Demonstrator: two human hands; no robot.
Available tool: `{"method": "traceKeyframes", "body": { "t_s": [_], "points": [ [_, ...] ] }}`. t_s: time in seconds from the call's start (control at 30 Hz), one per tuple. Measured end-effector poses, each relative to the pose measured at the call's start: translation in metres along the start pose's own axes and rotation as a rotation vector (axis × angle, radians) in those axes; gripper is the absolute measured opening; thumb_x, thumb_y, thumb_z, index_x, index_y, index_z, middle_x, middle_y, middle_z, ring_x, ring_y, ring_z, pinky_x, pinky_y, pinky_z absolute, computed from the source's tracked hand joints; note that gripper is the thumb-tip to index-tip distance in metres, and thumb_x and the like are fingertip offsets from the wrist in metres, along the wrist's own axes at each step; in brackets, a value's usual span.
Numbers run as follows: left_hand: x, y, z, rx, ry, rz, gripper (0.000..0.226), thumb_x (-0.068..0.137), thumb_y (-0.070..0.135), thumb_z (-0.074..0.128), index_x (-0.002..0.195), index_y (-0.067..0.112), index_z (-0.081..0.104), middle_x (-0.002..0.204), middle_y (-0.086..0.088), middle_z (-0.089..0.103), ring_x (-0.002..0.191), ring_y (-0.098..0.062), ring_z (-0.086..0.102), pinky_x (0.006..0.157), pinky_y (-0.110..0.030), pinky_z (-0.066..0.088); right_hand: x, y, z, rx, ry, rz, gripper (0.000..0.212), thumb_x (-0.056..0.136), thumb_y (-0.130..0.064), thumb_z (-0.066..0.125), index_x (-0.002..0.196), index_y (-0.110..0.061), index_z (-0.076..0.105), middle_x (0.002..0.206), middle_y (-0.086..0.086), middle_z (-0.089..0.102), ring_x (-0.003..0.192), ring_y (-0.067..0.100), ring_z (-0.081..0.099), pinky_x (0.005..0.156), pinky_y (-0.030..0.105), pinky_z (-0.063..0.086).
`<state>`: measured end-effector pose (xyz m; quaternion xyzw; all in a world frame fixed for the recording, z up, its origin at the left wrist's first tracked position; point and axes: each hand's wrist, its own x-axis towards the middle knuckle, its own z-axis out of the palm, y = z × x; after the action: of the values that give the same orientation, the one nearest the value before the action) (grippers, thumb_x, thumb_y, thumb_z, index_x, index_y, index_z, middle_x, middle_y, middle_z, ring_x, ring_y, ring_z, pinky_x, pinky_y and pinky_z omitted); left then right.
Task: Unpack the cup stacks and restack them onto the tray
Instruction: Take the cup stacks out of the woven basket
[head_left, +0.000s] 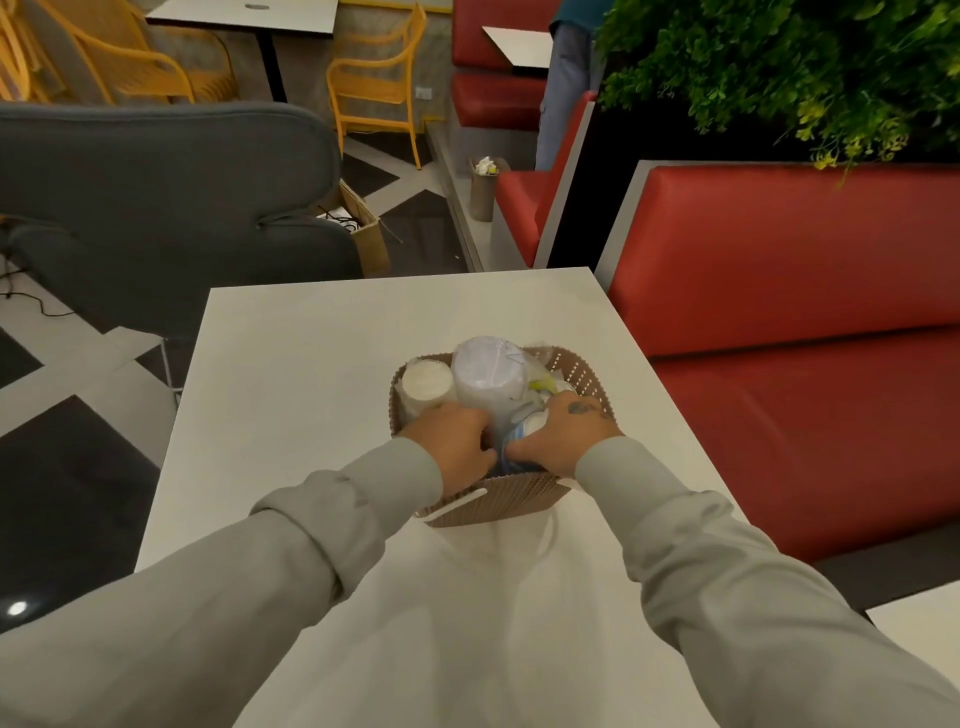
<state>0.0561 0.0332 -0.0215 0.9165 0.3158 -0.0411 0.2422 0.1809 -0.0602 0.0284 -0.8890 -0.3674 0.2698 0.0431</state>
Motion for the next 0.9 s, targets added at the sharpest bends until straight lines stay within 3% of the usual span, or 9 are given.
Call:
{"method": "traceKeyframes", "body": {
  "t_s": [0.1, 0.2, 0.27, 0.3, 0.43, 0.57, 0.7, 0.8, 0.9],
  "points": [
    [-0.006, 0.008, -0.004, 0.073, 0.282, 0.108, 0.009, 0.096, 0.028, 0.052, 0.095, 0.021, 0.047, 0.082, 0.005, 0.059, 0.071, -0.026, 0.061, 0.064, -0.037, 0.053, 0.001, 0.000, 0.003, 0.025, 0.012, -0.006, 0.062, 0.078, -0.041, 0.075, 0.127, -0.012, 0.052, 0.131, 0.015, 0.049, 0.094, 0.028, 0.051, 0.074, 0.028, 0.043],
    [-0.005, 0.011, -0.008, 0.067, 0.419, 0.095, 0.030, 0.095, 0.029, 0.055, 0.122, 0.021, 0.042, 0.084, 0.003, 0.056, 0.066, -0.030, 0.060, 0.062, -0.040, 0.054, 0.000, 0.002, 0.007, 0.042, 0.019, 0.003, 0.068, 0.078, -0.045, 0.074, 0.132, -0.010, 0.050, 0.133, 0.015, 0.049, 0.105, 0.031, 0.058, 0.075, 0.029, 0.045],
    [-0.001, 0.010, -0.010, 0.079, 0.401, 0.066, 0.059, 0.095, 0.032, 0.056, 0.148, 0.028, 0.030, 0.087, 0.002, 0.053, 0.071, -0.030, 0.063, 0.065, -0.041, 0.056, -0.002, 0.003, 0.009, 0.046, 0.029, -0.003, 0.070, 0.079, -0.046, 0.073, 0.134, -0.010, 0.048, 0.134, 0.015, 0.047, 0.108, 0.030, 0.057, 0.076, 0.028, 0.043],
    [0.001, 0.009, -0.010, 0.099, 0.384, 0.069, 0.063, 0.096, 0.033, 0.055, 0.152, 0.030, 0.026, 0.090, 0.001, 0.055, 0.076, -0.031, 0.064, 0.068, -0.041, 0.056, -0.003, 0.004, 0.009, 0.048, 0.035, -0.009, 0.069, 0.080, -0.046, 0.073, 0.134, -0.010, 0.048, 0.134, 0.014, 0.047, 0.106, 0.029, 0.056, 0.076, 0.028, 0.043],
    [0.004, 0.004, -0.007, 0.180, 0.368, 0.110, 0.046, 0.101, 0.032, 0.048, 0.147, 0.028, 0.043, 0.115, -0.003, 0.063, 0.093, -0.037, 0.064, 0.073, -0.040, 0.048, -0.006, 0.005, 0.008, 0.059, 0.067, -0.016, 0.066, 0.077, -0.046, 0.074, 0.129, -0.013, 0.052, 0.130, 0.014, 0.049, 0.095, 0.026, 0.050, 0.077, 0.029, 0.048],
    [0.008, 0.004, -0.012, 0.221, 0.355, 0.126, 0.039, 0.103, 0.028, 0.046, 0.142, 0.022, 0.047, 0.115, -0.005, 0.064, 0.091, -0.037, 0.064, 0.071, -0.041, 0.051, -0.008, 0.004, 0.003, 0.098, 0.108, -0.037, 0.060, 0.072, -0.043, 0.077, 0.121, -0.015, 0.057, 0.120, 0.011, 0.056, 0.097, 0.026, 0.055, 0.071, 0.030, 0.047],
    [0.009, 0.002, -0.014, 0.223, 0.364, 0.131, 0.036, 0.103, 0.026, 0.046, 0.139, 0.021, 0.049, 0.115, -0.007, 0.065, 0.090, -0.035, 0.065, 0.068, -0.040, 0.050, -0.010, 0.002, -0.009, 0.131, 0.140, -0.060, 0.040, 0.073, -0.039, 0.077, 0.099, -0.019, 0.054, 0.093, 0.003, 0.057, 0.084, 0.022, 0.056, 0.064, 0.028, 0.045],
    [0.009, 0.001, -0.012, 0.214, 0.364, 0.131, 0.040, 0.103, 0.028, 0.046, 0.143, 0.025, 0.047, 0.116, -0.006, 0.064, 0.092, -0.036, 0.065, 0.066, -0.037, 0.044, -0.012, 0.007, -0.018, 0.153, 0.144, -0.063, 0.041, 0.073, -0.042, 0.076, 0.100, -0.020, 0.053, 0.100, 0.004, 0.057, 0.094, 0.024, 0.056, 0.068, 0.030, 0.045],
    [0.009, -0.002, -0.010, 0.209, 0.361, 0.126, 0.044, 0.104, 0.029, 0.045, 0.148, 0.028, 0.042, 0.111, -0.006, 0.067, 0.091, -0.035, 0.065, 0.065, -0.035, 0.043, -0.015, 0.012, -0.025, 0.189, 0.140, -0.074, 0.037, 0.075, -0.040, 0.075, 0.097, -0.017, 0.055, 0.091, 0.000, 0.054, 0.093, 0.024, 0.056, 0.066, 0.030, 0.044]
  ]
}}
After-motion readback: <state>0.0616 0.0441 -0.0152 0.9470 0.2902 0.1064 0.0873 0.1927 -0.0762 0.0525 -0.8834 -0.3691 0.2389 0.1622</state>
